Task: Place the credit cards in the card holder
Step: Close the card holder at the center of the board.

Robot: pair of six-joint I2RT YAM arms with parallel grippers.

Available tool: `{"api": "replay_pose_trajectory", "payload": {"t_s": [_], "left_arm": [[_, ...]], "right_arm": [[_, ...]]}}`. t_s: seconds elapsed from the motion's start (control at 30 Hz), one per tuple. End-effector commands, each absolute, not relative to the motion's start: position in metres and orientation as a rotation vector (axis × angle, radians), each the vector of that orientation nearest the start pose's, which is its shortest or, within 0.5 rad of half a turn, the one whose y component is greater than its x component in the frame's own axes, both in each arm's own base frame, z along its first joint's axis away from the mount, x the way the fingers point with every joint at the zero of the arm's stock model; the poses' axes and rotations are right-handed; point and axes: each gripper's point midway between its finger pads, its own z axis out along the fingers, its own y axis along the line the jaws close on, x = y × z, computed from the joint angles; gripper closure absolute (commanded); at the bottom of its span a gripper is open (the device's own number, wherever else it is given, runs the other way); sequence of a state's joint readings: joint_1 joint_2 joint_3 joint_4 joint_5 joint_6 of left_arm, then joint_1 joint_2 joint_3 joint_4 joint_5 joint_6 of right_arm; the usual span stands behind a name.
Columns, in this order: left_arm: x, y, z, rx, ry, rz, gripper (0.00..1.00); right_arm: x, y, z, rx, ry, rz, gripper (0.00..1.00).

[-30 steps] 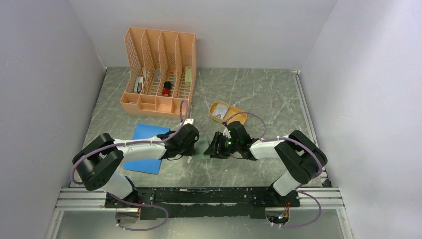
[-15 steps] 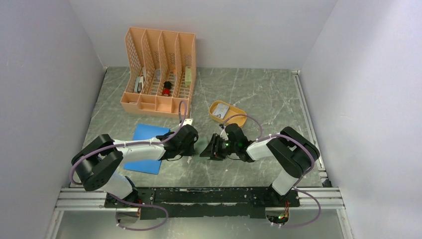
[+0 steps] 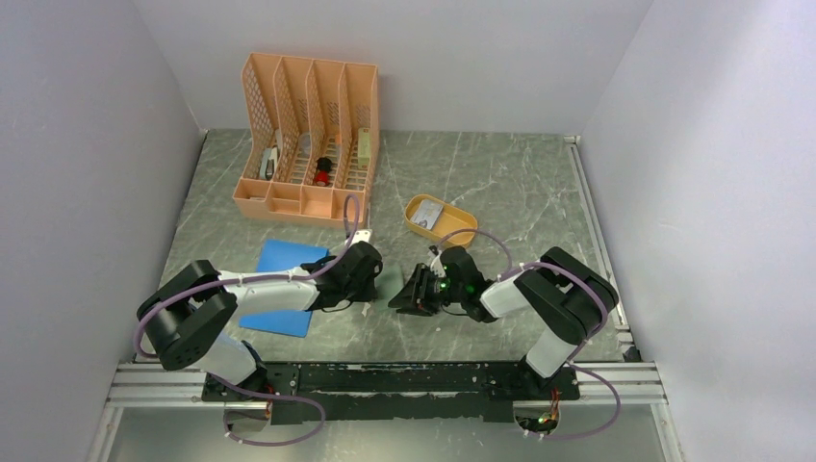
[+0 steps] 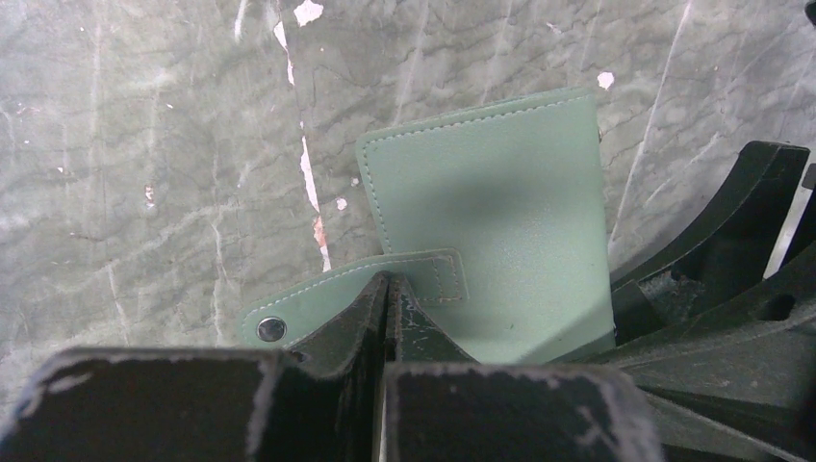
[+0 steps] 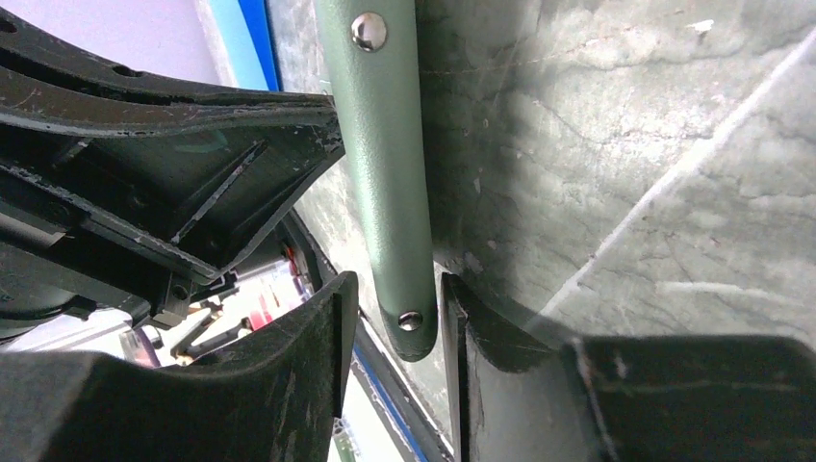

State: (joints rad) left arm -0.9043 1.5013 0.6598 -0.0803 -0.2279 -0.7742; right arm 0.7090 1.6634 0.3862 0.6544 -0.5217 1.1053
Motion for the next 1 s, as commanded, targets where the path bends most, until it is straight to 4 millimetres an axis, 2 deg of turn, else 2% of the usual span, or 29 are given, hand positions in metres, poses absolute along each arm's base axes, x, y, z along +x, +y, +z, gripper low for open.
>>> {"api": "replay_pose_trajectory", "payload": {"t_s": [0.0,0.17,0.27,0.37,0.43,0.47,0.57,0.6,0.7,0.77,0.9,0.97], "left_arm": [[0.192,-0.222,-0.027,0.100,2.644,-0.245,0.95],[0.191,-0.222,-0.027,0.101,2.645,-0.248,0.95],[0.191,-0.222,-0.027,0.101,2.645,-0.249,0.95],[0.191,-0.221,-0.027,0.101,2.645,-0.250,0.95],[0.190,-0.222,-0.028,0.100,2.646,-0.253,0.95],[0.190,-0.222,-0.028,0.099,2.646,-0.256,0.95],[0.190,-0.222,-0.025,0.088,2.643,-0.260,0.95],[0.192,-0.222,-0.020,0.078,2.632,-0.266,0.95],[0.201,-0.225,0.009,0.044,2.565,-0.299,0.93],[0.211,-0.228,0.041,0.022,2.495,-0.334,0.83],[0.228,-0.235,0.120,-0.010,2.340,-0.426,0.57],[0.235,-0.234,0.164,-0.039,2.257,-0.466,0.52]], "right_arm": [[0.177,0.304,0.016,0.221,2.562,1.414,0.58],[0.183,0.308,0.015,0.231,2.551,1.417,0.58],[0.185,0.311,0.014,0.222,2.553,1.424,0.62],[0.184,0.312,0.016,0.215,2.550,1.440,0.70],[0.183,0.313,0.017,0.200,2.546,1.445,0.80],[0.182,0.313,0.018,0.183,2.543,1.450,0.89],[0.182,0.315,0.024,0.102,2.538,1.424,1.00],[0.183,0.315,0.026,0.061,2.539,1.388,1.00],[0.189,0.315,0.040,-0.087,2.514,1.235,1.00],[0.194,0.311,0.054,-0.178,2.486,1.139,1.00],[0.213,0.301,0.103,-0.324,2.375,0.976,1.00],[0.223,0.296,0.133,-0.406,2.297,0.878,1.00]]}}
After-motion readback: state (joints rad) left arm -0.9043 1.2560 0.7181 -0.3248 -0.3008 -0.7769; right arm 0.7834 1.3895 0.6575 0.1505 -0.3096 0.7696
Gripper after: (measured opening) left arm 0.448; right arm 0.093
